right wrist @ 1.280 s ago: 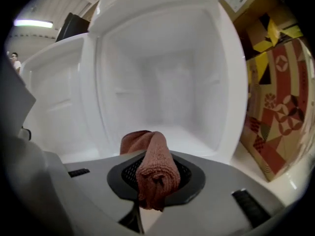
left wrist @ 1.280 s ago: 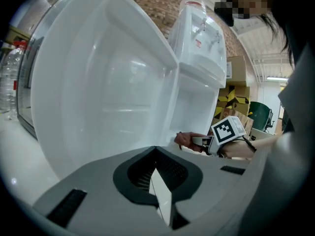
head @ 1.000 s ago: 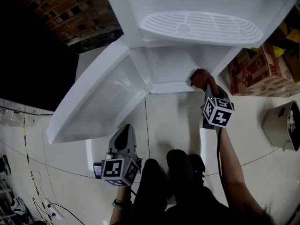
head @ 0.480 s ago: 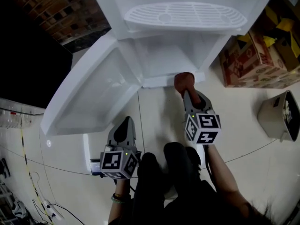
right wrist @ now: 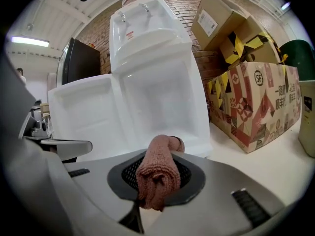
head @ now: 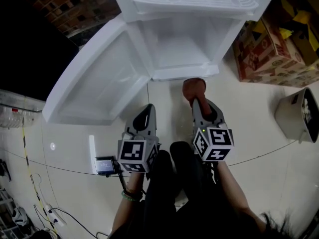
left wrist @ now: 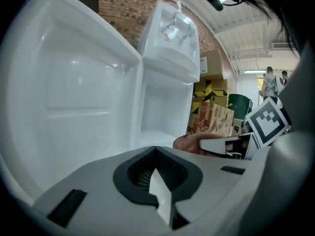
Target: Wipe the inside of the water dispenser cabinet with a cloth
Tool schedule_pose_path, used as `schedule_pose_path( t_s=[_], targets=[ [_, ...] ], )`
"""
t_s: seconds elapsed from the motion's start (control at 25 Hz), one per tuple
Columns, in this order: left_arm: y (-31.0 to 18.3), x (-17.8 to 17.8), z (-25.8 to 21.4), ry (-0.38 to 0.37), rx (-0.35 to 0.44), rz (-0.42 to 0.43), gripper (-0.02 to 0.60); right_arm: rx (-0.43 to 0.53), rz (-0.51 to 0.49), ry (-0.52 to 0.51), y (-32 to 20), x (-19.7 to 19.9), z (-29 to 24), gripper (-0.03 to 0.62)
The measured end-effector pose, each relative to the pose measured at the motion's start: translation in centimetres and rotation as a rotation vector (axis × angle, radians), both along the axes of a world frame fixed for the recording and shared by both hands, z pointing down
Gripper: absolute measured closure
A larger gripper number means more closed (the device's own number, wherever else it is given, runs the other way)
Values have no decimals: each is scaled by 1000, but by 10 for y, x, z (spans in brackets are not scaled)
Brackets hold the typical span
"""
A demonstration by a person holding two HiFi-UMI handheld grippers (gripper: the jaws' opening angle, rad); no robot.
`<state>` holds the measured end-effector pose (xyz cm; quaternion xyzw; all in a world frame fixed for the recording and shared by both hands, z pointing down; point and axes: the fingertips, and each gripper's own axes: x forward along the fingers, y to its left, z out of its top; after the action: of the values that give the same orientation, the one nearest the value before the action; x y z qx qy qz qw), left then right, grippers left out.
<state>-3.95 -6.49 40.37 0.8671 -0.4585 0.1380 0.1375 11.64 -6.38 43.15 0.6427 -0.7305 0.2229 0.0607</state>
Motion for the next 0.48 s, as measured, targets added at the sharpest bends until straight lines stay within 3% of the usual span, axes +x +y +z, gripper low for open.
schedule_pose_path(
  t_s=[0.48],
  targets=[
    [12,0,5,6,-17,-21,598,44,-88,72,21,-19,-16,522]
  ],
)
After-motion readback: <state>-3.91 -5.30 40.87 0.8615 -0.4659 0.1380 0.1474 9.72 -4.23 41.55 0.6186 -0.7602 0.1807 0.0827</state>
